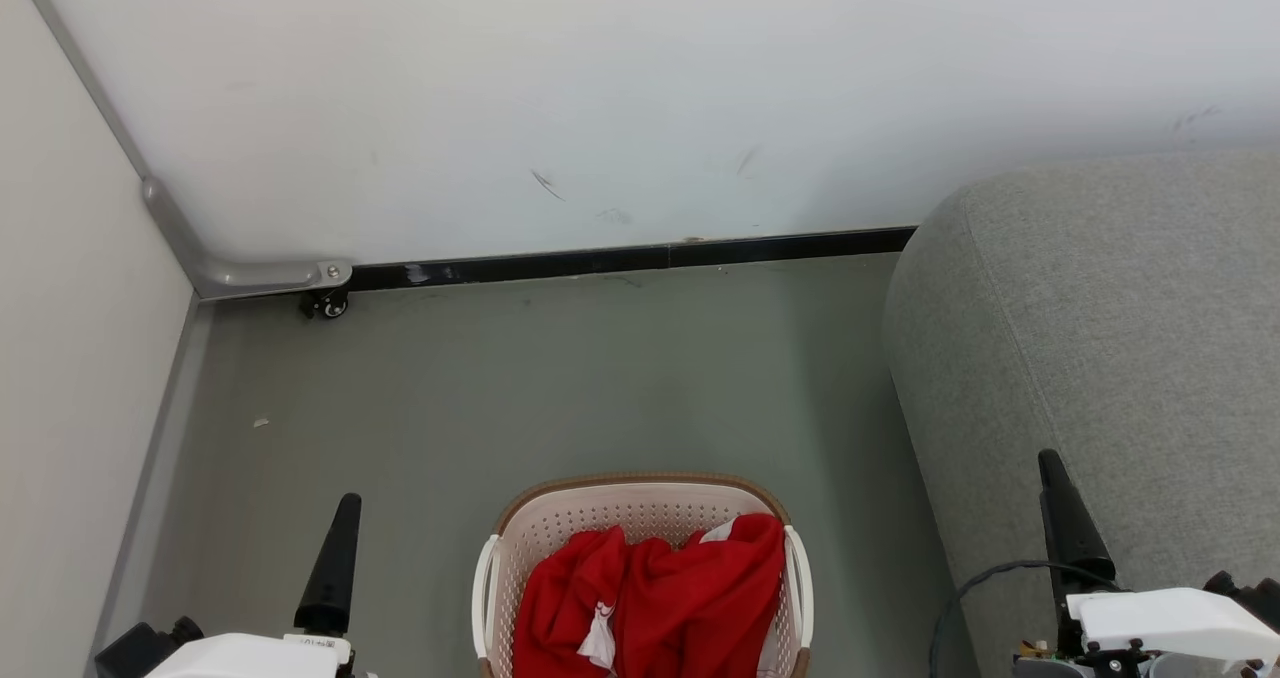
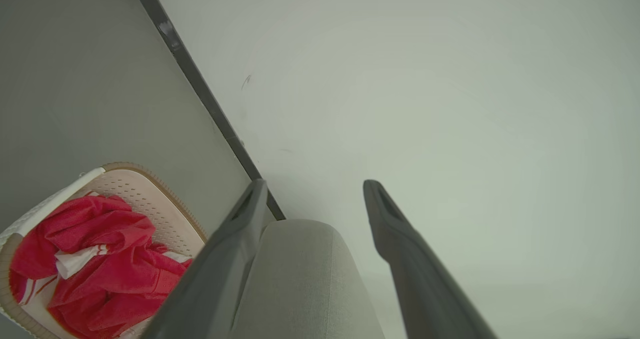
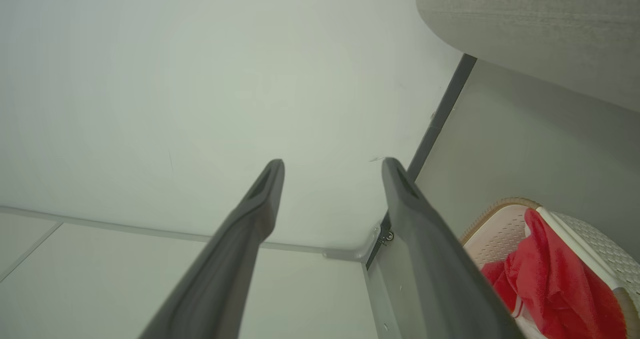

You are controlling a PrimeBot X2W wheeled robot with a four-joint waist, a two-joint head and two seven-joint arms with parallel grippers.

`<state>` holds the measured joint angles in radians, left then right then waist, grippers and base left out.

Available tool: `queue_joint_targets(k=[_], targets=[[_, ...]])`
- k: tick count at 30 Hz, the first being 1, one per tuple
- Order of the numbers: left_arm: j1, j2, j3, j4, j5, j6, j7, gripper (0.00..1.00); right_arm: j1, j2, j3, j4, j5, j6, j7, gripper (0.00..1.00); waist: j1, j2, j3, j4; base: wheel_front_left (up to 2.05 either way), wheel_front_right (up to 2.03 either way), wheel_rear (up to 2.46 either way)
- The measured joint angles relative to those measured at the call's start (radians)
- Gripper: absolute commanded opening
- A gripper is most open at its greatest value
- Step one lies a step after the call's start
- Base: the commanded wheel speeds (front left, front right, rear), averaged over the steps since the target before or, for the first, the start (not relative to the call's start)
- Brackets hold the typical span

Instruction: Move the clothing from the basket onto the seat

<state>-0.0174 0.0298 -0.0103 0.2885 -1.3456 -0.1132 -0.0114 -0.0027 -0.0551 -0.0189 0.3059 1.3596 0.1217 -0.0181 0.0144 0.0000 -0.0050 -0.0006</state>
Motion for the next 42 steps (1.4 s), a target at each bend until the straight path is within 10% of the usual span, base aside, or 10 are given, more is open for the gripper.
queue_joint_targets(k=[13,29,42], targets=[[-0.003,0.026,-0.037,-0.034,0.248,0.013,-0.044,1.0,-0.018,-0.018,0.029,0.01,-0.194,0.0,-0.045,1.0,0.0028,0.0,-0.002,0.001,0.0,0.0,0.0],[-0.004,0.047,-0.123,-0.088,0.608,0.052,-0.102,1.0,-0.024,-0.023,0.055,0.023,-0.482,0.001,-0.098,1.0,-0.01,0.0,0.014,0.002,0.0,0.0,0.0],[-0.003,0.06,-0.19,-0.102,0.875,0.088,-0.149,1.0,-0.043,-0.015,0.058,0.047,-0.704,0.001,-0.142,1.0,-0.013,0.0,0.024,0.002,0.0,0.0,0.0]])
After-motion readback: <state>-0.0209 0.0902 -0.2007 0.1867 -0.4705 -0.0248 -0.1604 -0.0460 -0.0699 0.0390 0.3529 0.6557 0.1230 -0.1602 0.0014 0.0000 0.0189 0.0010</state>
